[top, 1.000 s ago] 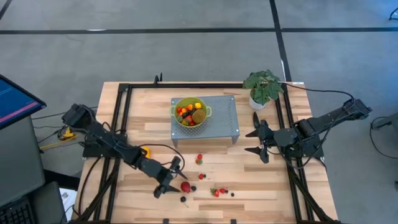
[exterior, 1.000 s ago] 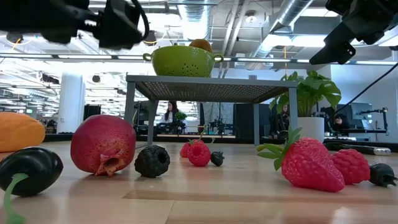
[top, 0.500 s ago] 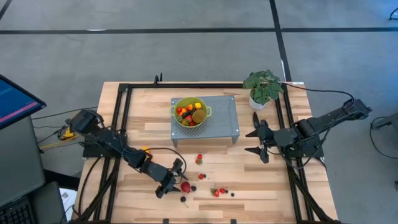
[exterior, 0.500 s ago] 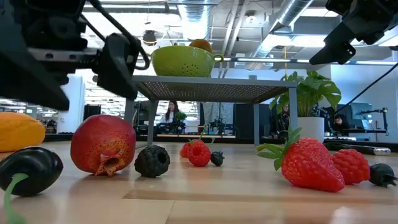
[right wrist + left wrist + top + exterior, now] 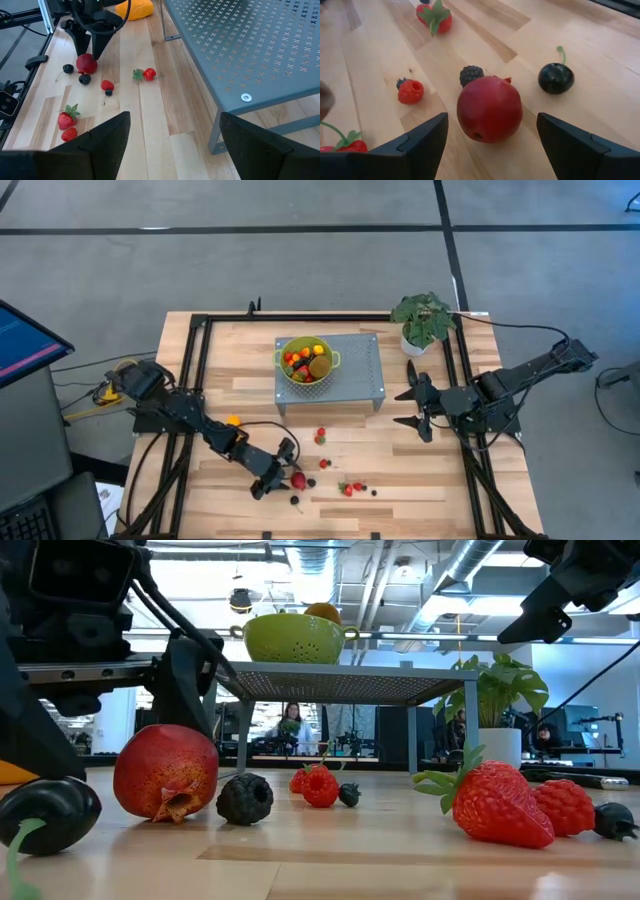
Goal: Pick & Place Fruit
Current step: Put the pomegranate into the green strainer bowl on the shelf
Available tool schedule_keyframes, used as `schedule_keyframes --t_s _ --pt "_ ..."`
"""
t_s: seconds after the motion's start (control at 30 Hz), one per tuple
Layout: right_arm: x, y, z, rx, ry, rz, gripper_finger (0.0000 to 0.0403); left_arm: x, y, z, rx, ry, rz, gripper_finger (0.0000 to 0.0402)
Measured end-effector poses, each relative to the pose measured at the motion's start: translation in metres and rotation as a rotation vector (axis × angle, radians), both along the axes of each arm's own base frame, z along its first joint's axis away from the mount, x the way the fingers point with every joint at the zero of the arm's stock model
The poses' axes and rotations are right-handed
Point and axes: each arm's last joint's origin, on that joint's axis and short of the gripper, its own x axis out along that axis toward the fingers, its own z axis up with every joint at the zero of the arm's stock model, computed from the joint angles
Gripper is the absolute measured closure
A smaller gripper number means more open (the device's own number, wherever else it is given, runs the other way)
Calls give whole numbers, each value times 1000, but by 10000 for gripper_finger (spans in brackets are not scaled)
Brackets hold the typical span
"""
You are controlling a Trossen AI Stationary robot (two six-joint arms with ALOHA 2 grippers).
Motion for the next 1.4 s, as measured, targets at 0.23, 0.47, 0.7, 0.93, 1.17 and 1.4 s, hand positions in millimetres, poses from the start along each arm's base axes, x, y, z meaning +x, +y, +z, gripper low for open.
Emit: schedule_keyframes --t_s 0.23,0.47,0.7,0.93,1.17,1.4 --pt "0 0 0 0 0 0 101 5 -3 -8 -31 -39 1 92" --pt "0 0 0 0 0 0 101 8 -4 -21 -34 -29 4 98" --pt "0 0 0 0 -1 0 101 10 -3 -20 -78 -42 4 101" --pt "0 0 0 0 -1 0 101 14 2 -19 -84 -53 23 101" --pt "0 0 0 0 0 0 101 14 2 -19 -87 -59 25 106" --pt "0 0 0 0 -1 0 101 14 2 -19 -99 -54 33 159"
